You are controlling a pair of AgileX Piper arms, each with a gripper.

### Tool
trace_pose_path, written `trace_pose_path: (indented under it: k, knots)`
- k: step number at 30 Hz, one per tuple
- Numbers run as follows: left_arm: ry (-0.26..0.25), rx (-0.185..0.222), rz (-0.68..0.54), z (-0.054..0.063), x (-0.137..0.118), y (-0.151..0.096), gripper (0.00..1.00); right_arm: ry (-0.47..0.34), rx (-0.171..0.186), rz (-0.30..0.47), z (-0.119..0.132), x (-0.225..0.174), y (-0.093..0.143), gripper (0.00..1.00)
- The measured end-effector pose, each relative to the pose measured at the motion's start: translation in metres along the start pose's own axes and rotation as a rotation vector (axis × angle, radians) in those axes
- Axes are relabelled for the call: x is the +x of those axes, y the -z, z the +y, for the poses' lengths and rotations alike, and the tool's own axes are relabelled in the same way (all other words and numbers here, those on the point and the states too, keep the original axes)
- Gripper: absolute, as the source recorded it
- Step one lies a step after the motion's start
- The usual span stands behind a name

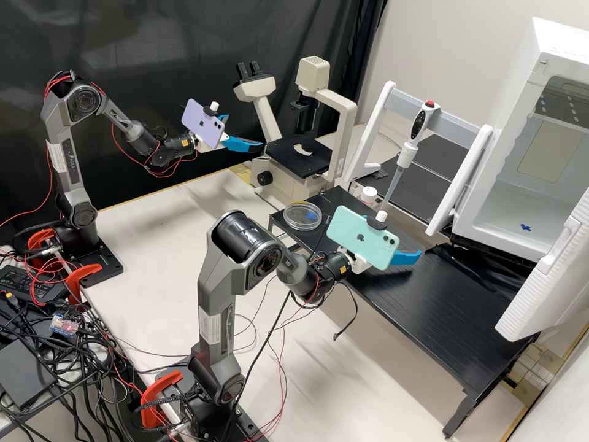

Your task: Move the petri dish to the incubator

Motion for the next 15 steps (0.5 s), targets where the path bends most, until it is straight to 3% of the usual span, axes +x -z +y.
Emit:
trace_pose_path:
  k: [15]
  knots:
    - [0.000, 0.000, 0.000, 0.000, 0.000, 0.000, 1.00, -0.019, 0.002, 0.027, 0.006, -0.014, 0.009, 1.00]
